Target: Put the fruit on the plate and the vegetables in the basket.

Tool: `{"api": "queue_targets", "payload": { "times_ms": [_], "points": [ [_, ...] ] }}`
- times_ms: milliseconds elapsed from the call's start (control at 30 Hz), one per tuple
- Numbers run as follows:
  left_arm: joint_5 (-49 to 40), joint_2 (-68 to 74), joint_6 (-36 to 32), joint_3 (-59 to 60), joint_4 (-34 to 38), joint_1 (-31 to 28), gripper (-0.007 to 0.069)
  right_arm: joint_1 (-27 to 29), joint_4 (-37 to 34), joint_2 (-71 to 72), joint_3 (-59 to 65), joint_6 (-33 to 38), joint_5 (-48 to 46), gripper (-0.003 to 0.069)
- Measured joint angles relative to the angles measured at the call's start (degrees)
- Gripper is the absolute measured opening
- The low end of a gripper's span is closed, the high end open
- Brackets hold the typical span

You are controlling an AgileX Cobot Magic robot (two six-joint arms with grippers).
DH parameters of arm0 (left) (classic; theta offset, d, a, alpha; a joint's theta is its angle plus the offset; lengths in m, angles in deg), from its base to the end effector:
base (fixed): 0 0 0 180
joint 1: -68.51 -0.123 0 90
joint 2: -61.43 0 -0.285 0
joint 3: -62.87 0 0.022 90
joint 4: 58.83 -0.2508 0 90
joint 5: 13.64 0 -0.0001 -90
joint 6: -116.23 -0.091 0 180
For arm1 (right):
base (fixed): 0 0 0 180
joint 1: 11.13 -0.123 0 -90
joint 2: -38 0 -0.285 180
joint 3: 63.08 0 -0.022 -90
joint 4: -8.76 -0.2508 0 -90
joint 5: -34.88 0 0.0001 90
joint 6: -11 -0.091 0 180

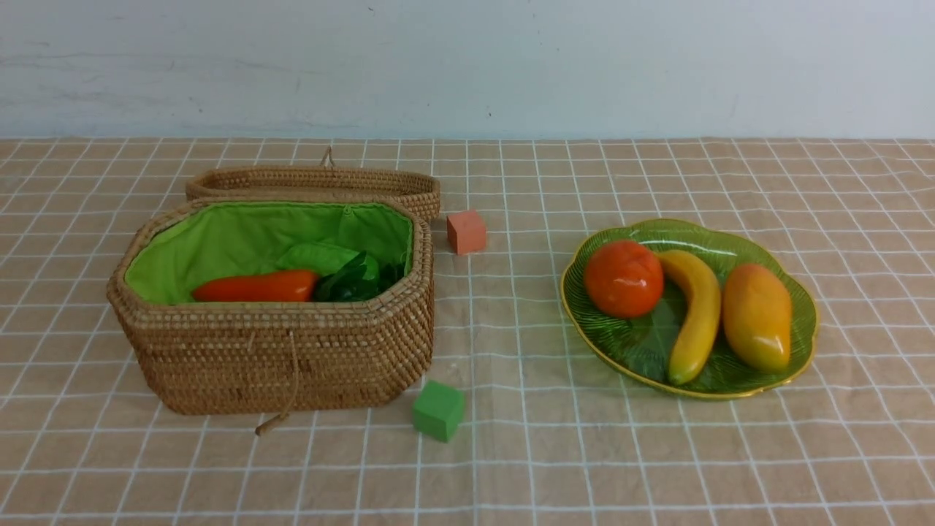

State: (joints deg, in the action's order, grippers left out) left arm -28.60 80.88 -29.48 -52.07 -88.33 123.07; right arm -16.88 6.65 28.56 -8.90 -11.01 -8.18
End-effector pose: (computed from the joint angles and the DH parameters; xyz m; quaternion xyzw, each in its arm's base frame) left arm 0.0490 -0.0489 0.2518 0.2728 0.7008 -0.2881 0.5928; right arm 0.0206 0.0044 0.2747 0.1167 0.7935 0.1608 0.5752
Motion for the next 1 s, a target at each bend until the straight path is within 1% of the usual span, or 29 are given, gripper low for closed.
{"api": "queue_targets", "payload": {
  "times_ms": [167, 233, 267, 333, 367, 400, 600, 733, 833, 1000],
  "points": [
    [-1.2, 0.0, 0.0, 0.0, 0.0, 0.0, -0.0013, 0.0, 1.0, 2.0, 2.0, -0.3, 2.2, 0.0071],
    [-1.5, 0.0, 0.0, 0.0, 0.0, 0.0, -0.0013, 0.0, 3.5, 2.1, 3.0, 0.4, 6.7, 0.0053],
    [-1.5, 0.0, 0.0, 0.0, 0.0, 0.0, -0.0013, 0.0, 3.8, 2.1, 3.2, 0.8, 7.2, 0.0046],
    [-1.5, 0.0, 0.0, 0.0, 0.0, 0.0, -0.0013, 0.3, 6.1, 2.2, 7.5, 4.4, 14.4, -0.0007],
    [-1.6, 0.0, 0.0, 0.0, 0.0, 0.0, -0.0013, 0.6, 6.5, 2.2, 9.3, 5.6, 16.1, -0.0015],
    [-1.6, 0.0, 0.0, 0.0, 0.0, 0.0, -0.0013, 0.7, 6.6, 2.2, 9.7, 5.7, 16.8, -0.0016],
    [-2.2, 0.0, 0.0, 0.0, 0.0, 0.0, -0.0011, 1.7, 6.9, 2.2, 23.4, 7.4, 25.1, -0.0019],
    [-2.3, 0.0, 0.0, 0.0, 0.0, 0.0, -0.0010, 1.7, 6.9, 2.2, 24.4, 7.8, 24.9, -0.0019],
    [-2.6, 0.0, 0.0, 0.0, 0.0, 0.0, -0.0006, 1.7, 6.9, 2.2, 24.4, 8.3, 22.4, -0.0019],
    [-2.6, 0.0, 0.0, 0.4, 0.0, 0.0, -0.0002, 1.7, 6.1, 2.2, 24.2, 8.4, 21.5, -0.0019]
  ]
}}
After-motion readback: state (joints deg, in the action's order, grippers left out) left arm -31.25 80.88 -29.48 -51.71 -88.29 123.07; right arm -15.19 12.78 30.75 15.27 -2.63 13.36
